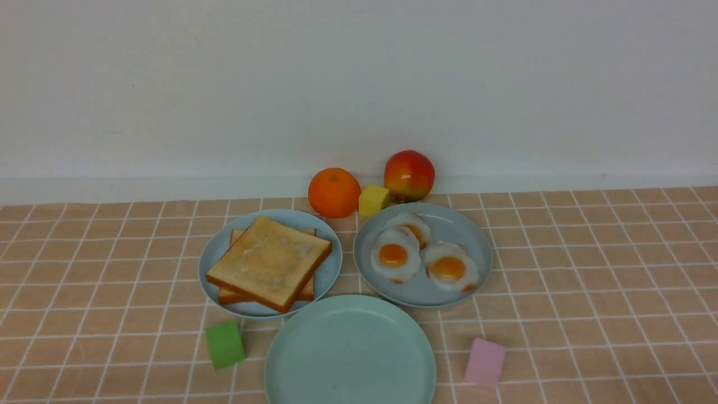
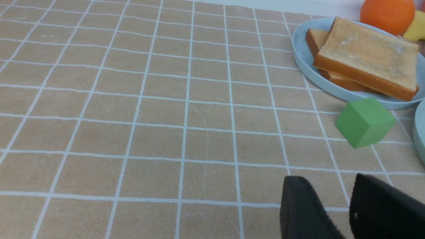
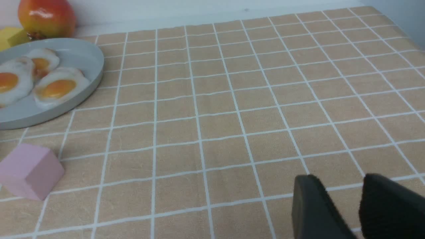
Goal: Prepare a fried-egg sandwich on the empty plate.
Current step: Use the left arm to grab a slice of bread
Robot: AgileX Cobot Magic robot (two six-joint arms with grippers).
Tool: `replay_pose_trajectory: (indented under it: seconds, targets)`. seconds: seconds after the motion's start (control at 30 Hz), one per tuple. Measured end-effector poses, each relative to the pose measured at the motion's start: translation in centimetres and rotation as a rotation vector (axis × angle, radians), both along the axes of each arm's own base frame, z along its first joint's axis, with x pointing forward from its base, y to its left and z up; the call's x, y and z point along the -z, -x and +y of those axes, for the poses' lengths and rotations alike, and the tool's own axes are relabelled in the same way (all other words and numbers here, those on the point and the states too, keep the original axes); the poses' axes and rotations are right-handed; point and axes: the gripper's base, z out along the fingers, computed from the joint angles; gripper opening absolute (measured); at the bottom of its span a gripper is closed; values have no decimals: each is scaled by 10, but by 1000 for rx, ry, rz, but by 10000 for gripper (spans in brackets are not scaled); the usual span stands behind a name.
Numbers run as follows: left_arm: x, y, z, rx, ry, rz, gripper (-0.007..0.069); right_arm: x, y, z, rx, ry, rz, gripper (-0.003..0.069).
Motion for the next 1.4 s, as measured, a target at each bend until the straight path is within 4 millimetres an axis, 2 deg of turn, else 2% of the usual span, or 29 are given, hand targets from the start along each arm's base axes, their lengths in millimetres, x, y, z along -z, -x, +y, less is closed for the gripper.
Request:
replay_pose_trajectory:
  seconds: [1.17, 1.33, 1.4]
  targets:
    - [0, 0, 0, 0, 1, -4, 238, 0, 0, 0, 1, 1, -5, 239]
    - [-5, -2, 0, 2, 4, -60, 238, -3, -2, 1, -9, 4, -69, 239]
    - [-9, -2, -1, 4, 6, -105, 238, -10, -4, 2, -21, 7, -151, 239]
